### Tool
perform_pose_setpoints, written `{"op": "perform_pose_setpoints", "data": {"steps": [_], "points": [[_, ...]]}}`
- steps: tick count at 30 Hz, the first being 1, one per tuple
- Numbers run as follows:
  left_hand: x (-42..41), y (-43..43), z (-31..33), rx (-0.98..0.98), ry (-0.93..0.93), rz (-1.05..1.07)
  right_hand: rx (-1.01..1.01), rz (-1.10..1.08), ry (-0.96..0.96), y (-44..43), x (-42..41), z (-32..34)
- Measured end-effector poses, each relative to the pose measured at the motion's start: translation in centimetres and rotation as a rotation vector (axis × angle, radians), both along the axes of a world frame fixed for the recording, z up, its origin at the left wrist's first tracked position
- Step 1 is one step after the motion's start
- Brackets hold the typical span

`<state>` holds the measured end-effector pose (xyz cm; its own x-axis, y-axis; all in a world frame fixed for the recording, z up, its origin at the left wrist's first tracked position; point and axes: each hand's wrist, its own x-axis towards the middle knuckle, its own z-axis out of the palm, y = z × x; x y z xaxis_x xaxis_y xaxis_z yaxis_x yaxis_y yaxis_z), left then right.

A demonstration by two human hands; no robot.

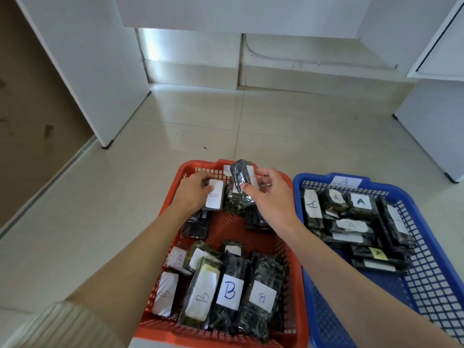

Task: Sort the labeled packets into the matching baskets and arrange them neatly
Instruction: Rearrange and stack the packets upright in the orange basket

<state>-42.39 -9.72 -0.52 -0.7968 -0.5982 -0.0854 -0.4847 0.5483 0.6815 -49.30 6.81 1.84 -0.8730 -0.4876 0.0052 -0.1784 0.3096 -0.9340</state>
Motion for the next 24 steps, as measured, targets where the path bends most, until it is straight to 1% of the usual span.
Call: {"op": "perform_pose_setpoints", "data": {"steps": [3,6,8,11,13,15,19,21,24], "points": [[-0.2,-0.2,-0.8,-0.05,-0.022,0.003,0.001,0.019,0.012,-0.3,0.0,-0.2],[0.2,0.2,-1.7,-0.232,0.037,-0.006,0.0,0.031,0.021,-0.6,0.1,-0.4],[0.9,0.6,-2.1,-0.335,0.05,-0.088,0.004,0.035,0.034,-0.7,0.1,-0.6],[2.1,0.9,-2.7,-0.41,-0.046,-0.235,0.002,0.024,0.046,-0.8,0.1,-0.8],[2.6,0.7,-3.1,-0.465,-0.134,-0.283,0.004,0.019,0.036,-0.7,0.0,-0.8],[2.6,0.5,-3.4,-0.543,-0.193,-0.293,0.006,0.025,0.028,-0.7,0.0,-0.9],[2.2,0.5,-4.0,-0.667,-0.231,-0.29,0.003,0.029,0.028,-0.7,0.0,-1.1],[2.0,0.7,-4.4,-0.702,-0.235,-0.281,0.007,0.031,0.031,-0.6,-0.1,-1.2],[1.6,0.5,-4.7,-0.747,-0.189,-0.277,0.011,0.038,0.037,-0.5,-0.2,-1.5]]}}
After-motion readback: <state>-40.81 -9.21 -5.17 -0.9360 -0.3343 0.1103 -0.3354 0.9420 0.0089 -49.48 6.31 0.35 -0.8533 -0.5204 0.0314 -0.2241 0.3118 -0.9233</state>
